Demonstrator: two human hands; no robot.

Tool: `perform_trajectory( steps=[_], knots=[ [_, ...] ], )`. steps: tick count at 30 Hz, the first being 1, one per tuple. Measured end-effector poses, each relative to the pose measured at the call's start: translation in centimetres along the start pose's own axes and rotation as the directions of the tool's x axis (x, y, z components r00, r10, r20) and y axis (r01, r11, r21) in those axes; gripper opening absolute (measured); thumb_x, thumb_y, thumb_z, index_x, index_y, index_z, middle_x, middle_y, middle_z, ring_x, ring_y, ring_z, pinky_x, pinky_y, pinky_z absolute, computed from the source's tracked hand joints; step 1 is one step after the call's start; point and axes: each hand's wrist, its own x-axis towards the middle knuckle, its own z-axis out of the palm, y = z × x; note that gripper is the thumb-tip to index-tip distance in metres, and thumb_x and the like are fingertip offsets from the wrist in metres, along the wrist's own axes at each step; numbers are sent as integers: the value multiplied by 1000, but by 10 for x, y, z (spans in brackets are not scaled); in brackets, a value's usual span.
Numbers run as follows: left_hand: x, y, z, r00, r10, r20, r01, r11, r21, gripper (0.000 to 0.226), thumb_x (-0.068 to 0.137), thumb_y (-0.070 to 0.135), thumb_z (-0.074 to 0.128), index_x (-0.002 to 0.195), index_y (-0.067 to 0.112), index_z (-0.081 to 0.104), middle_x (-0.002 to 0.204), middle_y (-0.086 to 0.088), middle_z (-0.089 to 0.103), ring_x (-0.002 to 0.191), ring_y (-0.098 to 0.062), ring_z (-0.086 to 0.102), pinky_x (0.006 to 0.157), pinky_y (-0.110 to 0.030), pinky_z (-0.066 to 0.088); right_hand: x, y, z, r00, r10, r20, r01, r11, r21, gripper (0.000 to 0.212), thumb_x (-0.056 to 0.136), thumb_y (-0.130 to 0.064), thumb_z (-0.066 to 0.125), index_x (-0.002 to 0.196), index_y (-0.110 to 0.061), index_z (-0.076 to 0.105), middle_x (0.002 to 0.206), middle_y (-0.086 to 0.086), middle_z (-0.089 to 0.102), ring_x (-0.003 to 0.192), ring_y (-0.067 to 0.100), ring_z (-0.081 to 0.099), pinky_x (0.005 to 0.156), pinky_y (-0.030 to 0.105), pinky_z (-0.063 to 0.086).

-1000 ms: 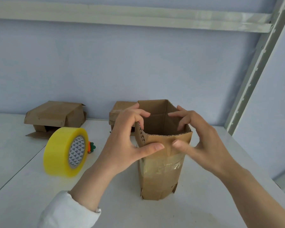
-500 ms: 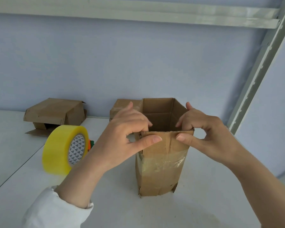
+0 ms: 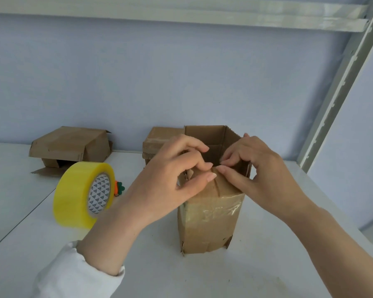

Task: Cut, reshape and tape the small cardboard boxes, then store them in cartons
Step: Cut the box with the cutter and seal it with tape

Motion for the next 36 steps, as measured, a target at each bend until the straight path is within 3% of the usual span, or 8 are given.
perform_trajectory(
  steps=[4, 7, 11, 14, 18, 28, 33, 36],
  knots=[
    [-2, 1, 8, 998, -44, 49, 50, 992, -117, 23, 86, 34, 53, 86, 13, 62, 143, 9, 41, 139, -1, 23, 108, -14, 26, -2, -3, 5, 996, 81, 48, -86, 989, 123, 21, 83, -37, 54, 78, -20, 64, 132, -6, 55, 138, 4, 29, 110, 20, 26],
    [-2, 2, 12, 999, -33, 28, 35, 998, -46, 21, 86, 32, 50, 81, 14, 60, 142, 10, 43, 140, 0, 21, 111, -15, 22, -1, -8, 0, 987, 55, 148, -70, 993, 94, 33, 84, -42, 50, 105, -21, 65, 136, -10, 52, 140, 1, 24, 112, 19, 26],
    [0, 3, 8, 996, -64, 63, 65, 998, -17, 26, 85, 40, 50, 81, 19, 65, 136, 15, 45, 138, 3, 21, 110, -10, 22, 22, -14, -26, 927, 280, 250, -357, 865, 354, 40, 89, -54, 41, 112, -30, 64, 120, -21, 61, 124, -4, 46, 104, 22, 35],
    [3, 7, 5, 989, -92, 113, 88, 995, 41, 25, 81, 46, 52, 73, 25, 64, 122, 20, 44, 126, 6, 30, 93, 1, 25, 55, -10, -28, 904, 353, 242, -362, 932, -7, 38, 94, -47, 42, 123, -29, 58, 125, -18, 57, 119, 1, 49, 96, 16, 36],
    [5, 7, 3, 992, -43, 122, 29, 993, 113, 35, 77, 58, 50, 72, 27, 68, 96, 19, 41, 102, 0, 38, 77, -10, 38, 78, -15, -12, 777, 347, 525, -148, 911, -384, 52, 96, -31, 49, 144, -20, 32, 148, -2, 36, 136, 13, 31, 104, 21, 23],
    [1, 9, 6, 999, -26, 20, 22, 985, 169, 32, 75, 56, 52, 73, 28, 68, 89, 13, 43, 93, 0, 37, 63, -12, 43, 85, -20, -10, 828, 196, 525, 102, 869, -485, 45, 83, -33, 67, 125, -22, 58, 135, -6, 47, 121, 13, 45, 101, 29, 37],
    [2, 8, 4, 998, -56, -2, 55, 955, 292, 36, 72, 64, 48, 80, 34, 67, 88, 13, 43, 89, 0, 38, 57, -4, 28, 87, -15, -10, 810, 159, 564, 98, 912, -398, 25, 81, -26, 70, 106, -24, 71, 138, -8, 48, 125, 9, 42, 103, 23, 32],
    [3, 3, 0, 991, -113, -67, 130, 918, 376, 52, 66, 73, 46, 96, 34, 63, 88, 12, 47, 84, -4, 43, 61, -7, 30, 86, -12, -11, 808, 188, 559, 2, 947, -321, 15, 79, -24, 72, 94, -26, 73, 112, -11, 63, 106, 8, 55, 90, 23, 42]
  ],
)
